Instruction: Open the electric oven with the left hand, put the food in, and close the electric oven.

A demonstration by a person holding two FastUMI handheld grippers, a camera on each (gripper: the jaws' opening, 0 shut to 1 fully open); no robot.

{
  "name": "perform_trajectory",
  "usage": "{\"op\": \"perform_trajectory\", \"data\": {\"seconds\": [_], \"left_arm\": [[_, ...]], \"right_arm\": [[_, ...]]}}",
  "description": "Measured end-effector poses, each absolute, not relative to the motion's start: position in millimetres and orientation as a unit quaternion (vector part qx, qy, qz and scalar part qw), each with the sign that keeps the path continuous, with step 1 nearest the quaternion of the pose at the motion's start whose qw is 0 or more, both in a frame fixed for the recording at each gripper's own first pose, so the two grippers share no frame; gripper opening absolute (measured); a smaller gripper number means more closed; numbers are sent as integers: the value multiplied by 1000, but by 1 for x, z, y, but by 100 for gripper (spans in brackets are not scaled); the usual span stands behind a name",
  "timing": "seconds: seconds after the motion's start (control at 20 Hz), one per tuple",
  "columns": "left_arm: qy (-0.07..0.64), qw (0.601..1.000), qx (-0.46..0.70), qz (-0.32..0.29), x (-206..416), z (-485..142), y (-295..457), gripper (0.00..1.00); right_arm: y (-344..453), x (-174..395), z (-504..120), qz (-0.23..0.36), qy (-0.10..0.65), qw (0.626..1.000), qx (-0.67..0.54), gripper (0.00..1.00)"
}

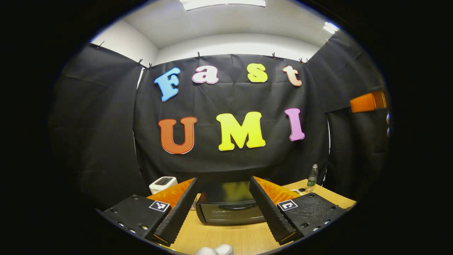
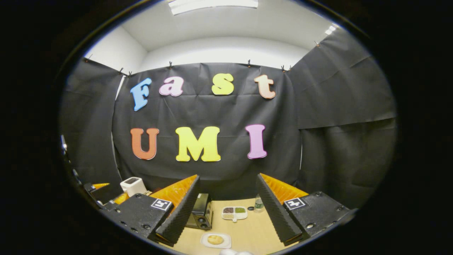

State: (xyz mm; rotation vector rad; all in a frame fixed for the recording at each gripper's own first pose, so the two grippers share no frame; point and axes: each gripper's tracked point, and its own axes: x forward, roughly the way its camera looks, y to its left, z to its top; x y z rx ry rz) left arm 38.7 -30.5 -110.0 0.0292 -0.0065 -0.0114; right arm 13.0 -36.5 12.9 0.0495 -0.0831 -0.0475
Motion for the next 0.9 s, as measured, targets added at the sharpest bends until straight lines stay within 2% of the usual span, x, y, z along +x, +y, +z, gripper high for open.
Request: {"op": "perform_trajectory", "data": {"seconds": [0.4, 0.8, 0.9], "left_arm": [[43, 999, -5, -14, 86, -187, -57, 95], [74, 997, 4, -8, 146, -234, -60, 95], [82, 997, 2, -9, 157, -244, -63, 95]], "right_arm": [[-31, 23, 5, -16, -31, 999, 2, 100], [-42, 38, -5, -29, -13, 999, -8, 98], [-43, 41, -9, -32, -5, 999, -10, 100]]}}
